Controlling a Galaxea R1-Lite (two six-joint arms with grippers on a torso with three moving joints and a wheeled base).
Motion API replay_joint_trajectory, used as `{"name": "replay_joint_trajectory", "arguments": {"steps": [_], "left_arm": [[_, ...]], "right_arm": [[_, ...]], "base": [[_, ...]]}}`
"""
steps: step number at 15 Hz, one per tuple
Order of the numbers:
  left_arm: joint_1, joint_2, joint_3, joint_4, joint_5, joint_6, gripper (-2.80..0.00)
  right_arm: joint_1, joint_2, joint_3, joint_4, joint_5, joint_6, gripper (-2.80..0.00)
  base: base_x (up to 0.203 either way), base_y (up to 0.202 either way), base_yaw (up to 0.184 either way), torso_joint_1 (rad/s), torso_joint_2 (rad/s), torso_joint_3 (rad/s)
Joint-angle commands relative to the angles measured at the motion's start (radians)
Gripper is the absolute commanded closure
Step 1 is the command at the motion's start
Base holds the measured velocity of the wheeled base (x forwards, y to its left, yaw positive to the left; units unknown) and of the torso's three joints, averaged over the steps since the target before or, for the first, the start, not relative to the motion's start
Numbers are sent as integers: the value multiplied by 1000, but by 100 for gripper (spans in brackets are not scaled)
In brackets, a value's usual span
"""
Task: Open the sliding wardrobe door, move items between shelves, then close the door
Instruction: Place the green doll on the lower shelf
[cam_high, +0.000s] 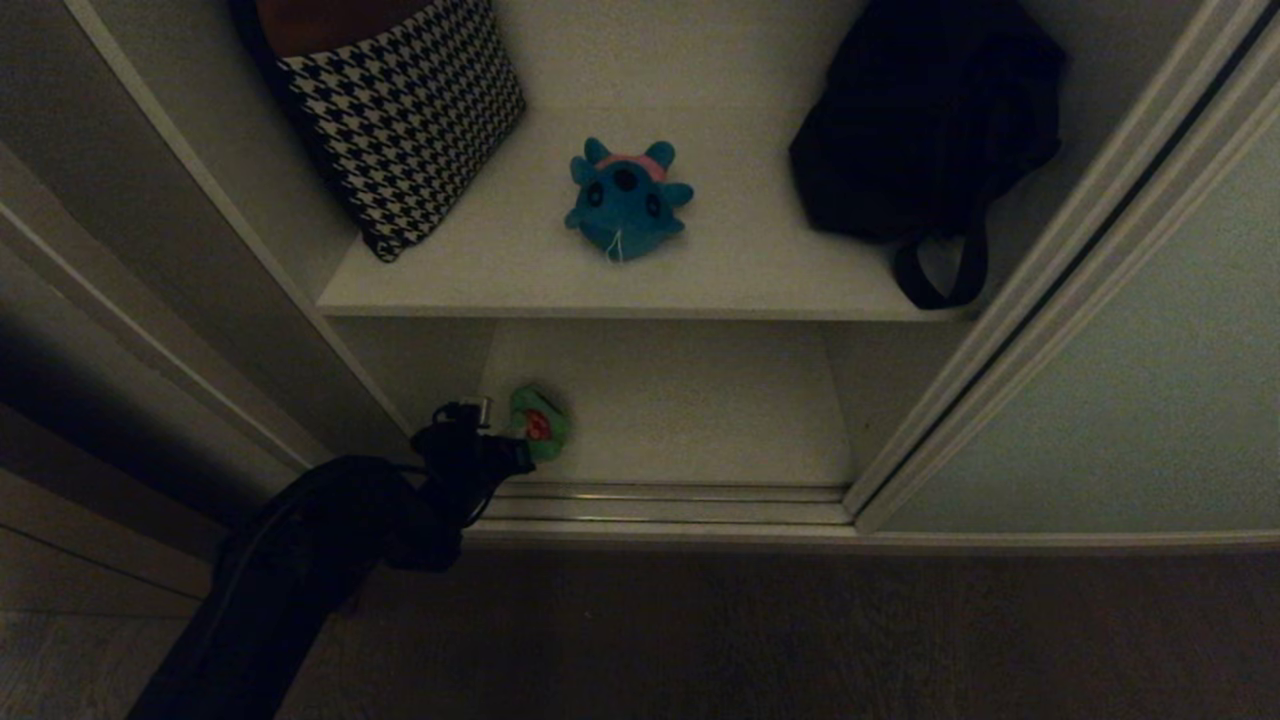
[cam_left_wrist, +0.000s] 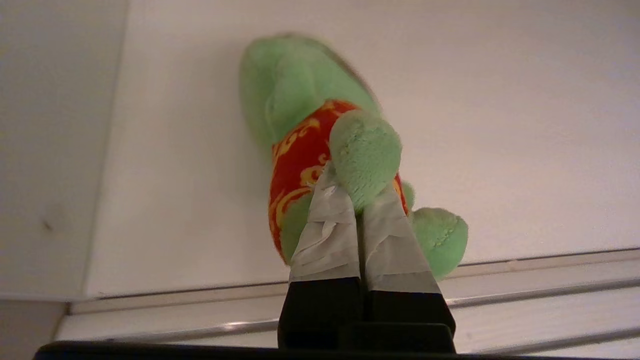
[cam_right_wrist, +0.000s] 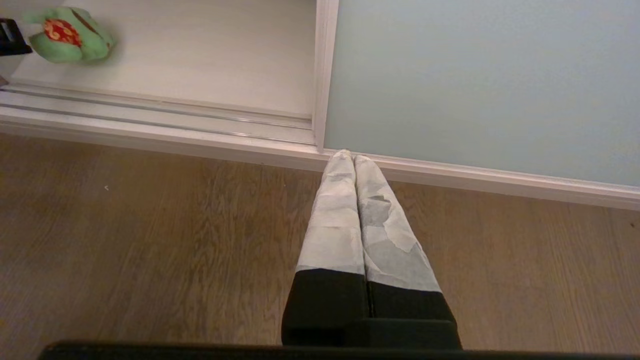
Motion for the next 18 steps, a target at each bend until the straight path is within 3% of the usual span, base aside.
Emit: {"name": "replay_joint_trajectory", "arguments": {"steps": [1,12,13,18], "left_arm": [[1,16,-14,0,-3,-4,0],[1,51,-176,11,21,-65,0],[1,52,-185,18,24,-66,-280],[1,56,-190,71,12,-67,-280]], "right_arm": [[0,0,0,0,0,-1,0],[1,0,0,0,0,0,0],[0,0,0,0,0,0,0],[1,0,0,0,0,-1,0]], "base": [[0,0,0,0,0,0],[0,0,0,0,0,0],[0,0,0,0,0,0],[0,0,0,0,0,0]]}}
